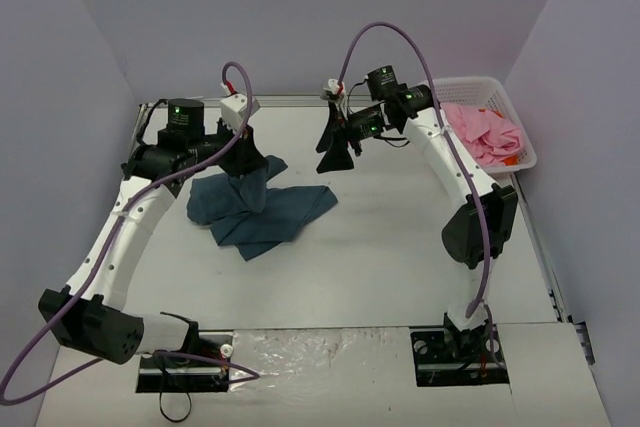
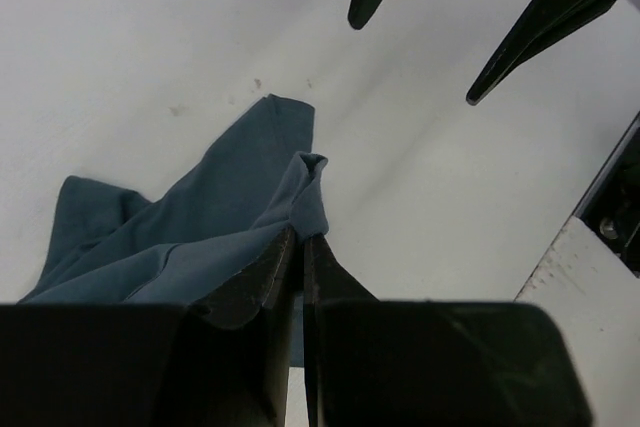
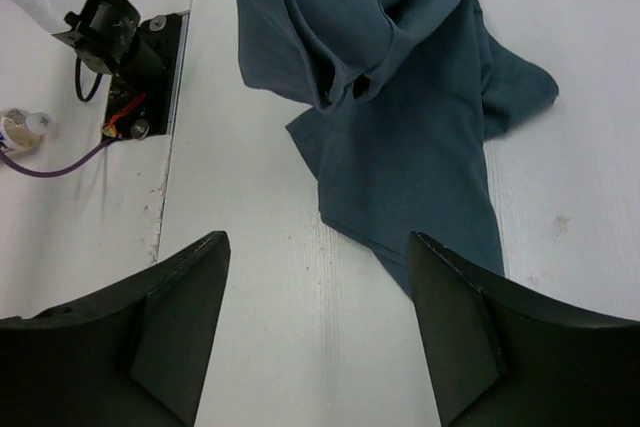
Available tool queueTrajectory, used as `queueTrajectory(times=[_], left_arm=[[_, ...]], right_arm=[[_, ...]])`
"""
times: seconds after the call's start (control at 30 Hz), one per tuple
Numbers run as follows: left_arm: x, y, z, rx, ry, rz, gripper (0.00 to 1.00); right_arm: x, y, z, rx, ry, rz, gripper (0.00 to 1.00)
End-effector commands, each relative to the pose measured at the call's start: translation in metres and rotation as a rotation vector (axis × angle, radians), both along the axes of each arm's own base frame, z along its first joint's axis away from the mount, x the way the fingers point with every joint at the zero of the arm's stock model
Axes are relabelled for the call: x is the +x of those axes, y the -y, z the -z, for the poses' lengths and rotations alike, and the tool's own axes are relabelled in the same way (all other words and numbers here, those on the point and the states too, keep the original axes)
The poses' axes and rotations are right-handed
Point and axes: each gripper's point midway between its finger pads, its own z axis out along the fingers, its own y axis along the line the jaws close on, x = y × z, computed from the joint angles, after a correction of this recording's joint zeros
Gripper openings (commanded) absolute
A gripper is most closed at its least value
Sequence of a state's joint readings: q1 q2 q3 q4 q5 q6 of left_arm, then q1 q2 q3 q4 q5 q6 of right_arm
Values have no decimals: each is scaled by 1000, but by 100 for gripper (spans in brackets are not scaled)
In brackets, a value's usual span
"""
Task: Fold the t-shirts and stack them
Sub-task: Flatten out the tshirt
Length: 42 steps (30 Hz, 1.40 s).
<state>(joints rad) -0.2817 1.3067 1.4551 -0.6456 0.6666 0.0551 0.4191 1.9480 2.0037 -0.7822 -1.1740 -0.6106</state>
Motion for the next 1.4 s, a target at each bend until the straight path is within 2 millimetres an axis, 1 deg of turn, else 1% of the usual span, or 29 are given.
queueTrajectory(times=[0.0, 0.07, 0.2, 0.3, 0.43, 0.53, 0.63, 0.67, 0.7, 0.73, 0.77, 0.8, 0.83, 0.87, 0.97, 1.0, 1.07, 1.1, 1.13, 1.17, 1.2, 1.23, 1.27, 1.3, 1.33, 1.37], left_arm=[[-6, 22, -29, -143, 19, 66, 2], [-10, 28, -30, -178, -6, 92, 2], [-6, 34, -29, -201, -34, 112, 2], [-6, 36, -27, -206, -44, 121, 2], [-7, 41, -23, -203, -52, 133, 2], [-8, 40, -21, -199, -49, 133, 2], [-10, 41, -18, -200, -54, 137, 2], [-11, 42, -17, -199, -56, 140, 2], [-11, 42, -15, -196, -61, 137, 2], [-10, 41, -15, -194, -56, 137, 2], [-10, 42, -14, -193, -56, 137, 2], [-11, 42, -14, -193, -56, 137, 2], [-10, 42, -15, -192, -53, 137, 2], [-10, 42, -14, -191, -54, 137, 2], [-8, 40, -11, -175, -53, 124, 2], [-6, 38, -11, -162, -40, 125, 2], [-3, 34, -9, -132, -24, 103, 22], [-2, 31, -9, -111, -4, 105, 30], [-1, 28, -7, -92, -4, 87, 46], [-1, 25, -10, -72, 24, 88, 56], [0, 22, -9, -57, 37, 82, 63], [-1, 19, -9, -33, 53, 80, 68], [0, 14, -11, -13, 71, 61, 76], [2, 12, -9, 8, 81, 60, 77], [1, 10, -5, 24, 70, 56, 79], [2, 6, -3, 41, 73, 42, 81]], right_arm=[[-12, -15, -5, 108, 10, -126, 66], [-13, -21, 1, 104, 15, -143, 65], [-12, -37, 16, 77, 10, -166, 62], [-10, -45, 17, 70, 12, -172, 61], [-16, -58, 16, 57, 32, -192, 61], [-15, -62, 12, 54, 59, -193, 61], [-11, -63, 12, 37, 81, -180, 61], [-9, -64, 8, 37, 93, -178, 61], [-7, -65, 7, 33, 99, -171, 59], [-7, -66, 6, 34, 95, -168, 56], [-6, -67, 5, 33, 97, -167, 49], [-5, -67, 6, 22, 105, -158, 31], [-5, -67, 7, 16, 108, -156, 20], [-5, -68, 9, 7, 111, -154, 0], [-1, -65, 12, -21, 118, -129, 0], [3, -62, 13, -42, 133, -109, 0], [9, -53, 8, -52, 152, -80, 0], [17, -40, 10, -57, 142, -50, 0], [20, -29, 1, -48, 155, -29, 0], [24, -19, 0, -48, 162, -12, 0], [36, 4, 6, -61, 145, 38, 0], [38, 18, -3, -61, 170, 67, 0], [42, 31, -3, -68, 173, 94, 0], [46, 44, -4, -75, 186, 117, 0], [51, 67, -3, -96, 187, 171, 0], [53, 77, -2, -103, 188, 193, 0]])
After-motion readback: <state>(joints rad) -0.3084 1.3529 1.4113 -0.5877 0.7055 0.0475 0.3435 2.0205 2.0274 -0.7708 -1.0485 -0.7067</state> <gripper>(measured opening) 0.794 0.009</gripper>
